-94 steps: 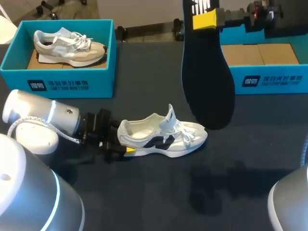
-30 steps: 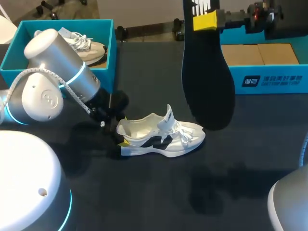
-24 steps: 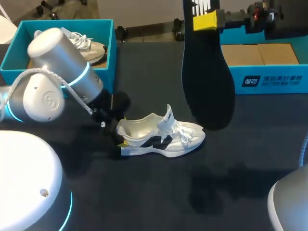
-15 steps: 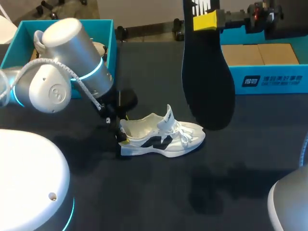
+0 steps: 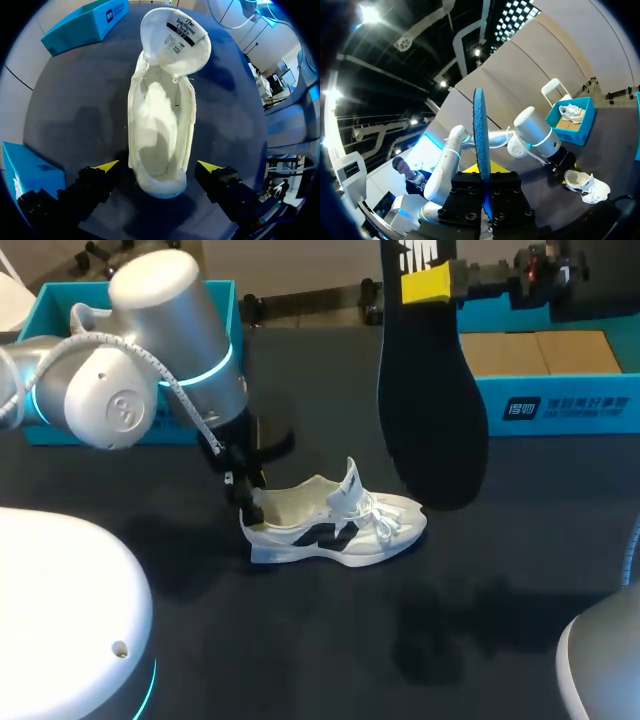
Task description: Take the shoe out of the shoebox, open the shoe tongue, remove and reinsert the insole, then place the shoe into the shoebox
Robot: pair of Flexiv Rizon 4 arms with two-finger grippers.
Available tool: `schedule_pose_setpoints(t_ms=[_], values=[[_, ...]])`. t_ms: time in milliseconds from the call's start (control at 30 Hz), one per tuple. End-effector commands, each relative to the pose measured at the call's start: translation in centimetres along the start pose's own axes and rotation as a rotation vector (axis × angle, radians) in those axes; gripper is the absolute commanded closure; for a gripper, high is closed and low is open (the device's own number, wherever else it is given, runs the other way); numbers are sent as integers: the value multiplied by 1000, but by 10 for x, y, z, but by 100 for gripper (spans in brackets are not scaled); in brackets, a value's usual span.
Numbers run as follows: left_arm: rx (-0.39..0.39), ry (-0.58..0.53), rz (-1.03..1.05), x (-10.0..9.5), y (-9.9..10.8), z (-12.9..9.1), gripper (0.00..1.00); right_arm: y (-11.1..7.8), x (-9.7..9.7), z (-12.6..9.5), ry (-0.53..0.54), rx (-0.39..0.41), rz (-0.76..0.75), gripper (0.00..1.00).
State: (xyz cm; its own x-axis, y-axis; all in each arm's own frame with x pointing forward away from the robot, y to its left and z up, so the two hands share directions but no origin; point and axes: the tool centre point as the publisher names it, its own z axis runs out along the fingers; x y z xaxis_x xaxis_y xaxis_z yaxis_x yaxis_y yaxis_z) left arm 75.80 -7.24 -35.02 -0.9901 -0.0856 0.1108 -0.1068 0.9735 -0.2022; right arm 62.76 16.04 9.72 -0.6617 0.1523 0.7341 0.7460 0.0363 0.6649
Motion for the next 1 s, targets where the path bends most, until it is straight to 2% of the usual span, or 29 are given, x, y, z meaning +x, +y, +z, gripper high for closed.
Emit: schedule_pose_setpoints(t_ms=[33, 300, 700, 1000], values=[[-16, -9, -6, 5, 1, -15, 0, 3, 0, 4, -1, 4, 2, 100], [-74, -41, -12, 11, 0, -29, 0, 3, 0, 4, -1, 4, 2, 100], [-62, -76, -17, 19, -1, -56, 0, 3, 0, 4, -1, 4, 2, 100], [-82, -91, -19, 19, -3, -58, 0, 3, 0, 4, -1, 4, 2, 100]])
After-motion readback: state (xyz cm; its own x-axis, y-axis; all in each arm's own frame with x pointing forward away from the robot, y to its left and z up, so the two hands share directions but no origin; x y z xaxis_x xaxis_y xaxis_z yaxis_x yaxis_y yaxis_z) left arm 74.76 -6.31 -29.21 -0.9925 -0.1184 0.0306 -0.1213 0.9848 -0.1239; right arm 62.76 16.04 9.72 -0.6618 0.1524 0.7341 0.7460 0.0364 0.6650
